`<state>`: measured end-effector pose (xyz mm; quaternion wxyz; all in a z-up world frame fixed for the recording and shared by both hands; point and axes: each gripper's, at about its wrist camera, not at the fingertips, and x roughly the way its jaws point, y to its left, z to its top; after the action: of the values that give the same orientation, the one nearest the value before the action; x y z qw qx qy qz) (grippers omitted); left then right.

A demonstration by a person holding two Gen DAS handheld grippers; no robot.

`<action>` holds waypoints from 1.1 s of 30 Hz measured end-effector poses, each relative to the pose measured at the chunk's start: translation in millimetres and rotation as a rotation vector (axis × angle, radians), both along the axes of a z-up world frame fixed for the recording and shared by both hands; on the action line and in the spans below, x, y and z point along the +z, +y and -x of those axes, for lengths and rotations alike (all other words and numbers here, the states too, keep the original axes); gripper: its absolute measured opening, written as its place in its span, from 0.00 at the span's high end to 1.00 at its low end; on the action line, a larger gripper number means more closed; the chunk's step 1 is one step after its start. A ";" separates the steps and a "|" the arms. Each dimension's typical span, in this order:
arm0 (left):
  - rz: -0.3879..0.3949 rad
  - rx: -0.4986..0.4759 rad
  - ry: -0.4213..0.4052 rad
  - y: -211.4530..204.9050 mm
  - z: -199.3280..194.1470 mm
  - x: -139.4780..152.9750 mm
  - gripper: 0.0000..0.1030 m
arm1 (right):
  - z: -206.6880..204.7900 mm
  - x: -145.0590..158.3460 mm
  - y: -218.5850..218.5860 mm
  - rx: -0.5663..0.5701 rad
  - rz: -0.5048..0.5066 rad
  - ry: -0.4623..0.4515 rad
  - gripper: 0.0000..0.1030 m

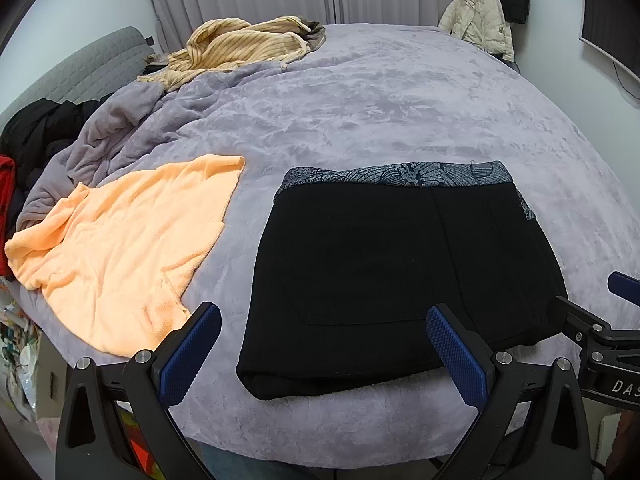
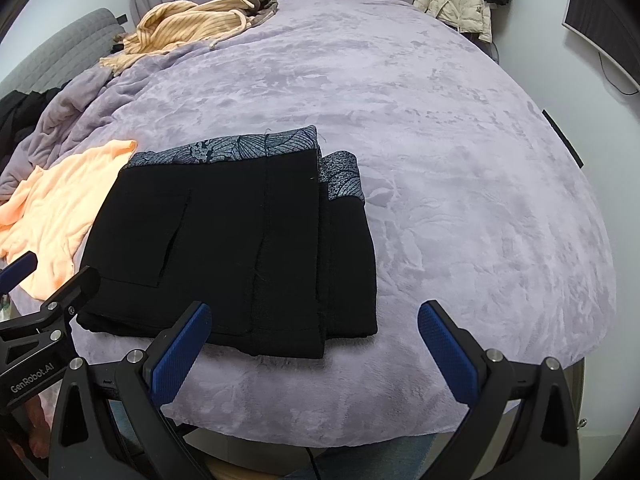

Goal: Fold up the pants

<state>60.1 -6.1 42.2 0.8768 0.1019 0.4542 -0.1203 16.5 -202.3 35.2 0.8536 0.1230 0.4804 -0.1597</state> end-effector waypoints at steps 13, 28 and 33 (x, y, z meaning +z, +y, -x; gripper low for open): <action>0.003 0.000 0.004 1.6 0.9 -2.1 0.00 | 0.2 -1.2 1.6 -0.001 0.003 0.004 0.00; 0.001 -0.003 0.009 1.6 -1.0 -5.5 0.00 | -0.5 -1.8 4.0 -0.002 0.005 0.005 0.00; 0.002 -0.003 0.011 1.6 -0.9 -5.2 0.00 | -0.5 -1.3 4.1 0.000 0.006 0.007 0.00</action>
<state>61.1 -4.5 36.9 0.8743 0.1013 0.4586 -0.1227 16.9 -198.1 33.9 0.8523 0.1197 0.4829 -0.1615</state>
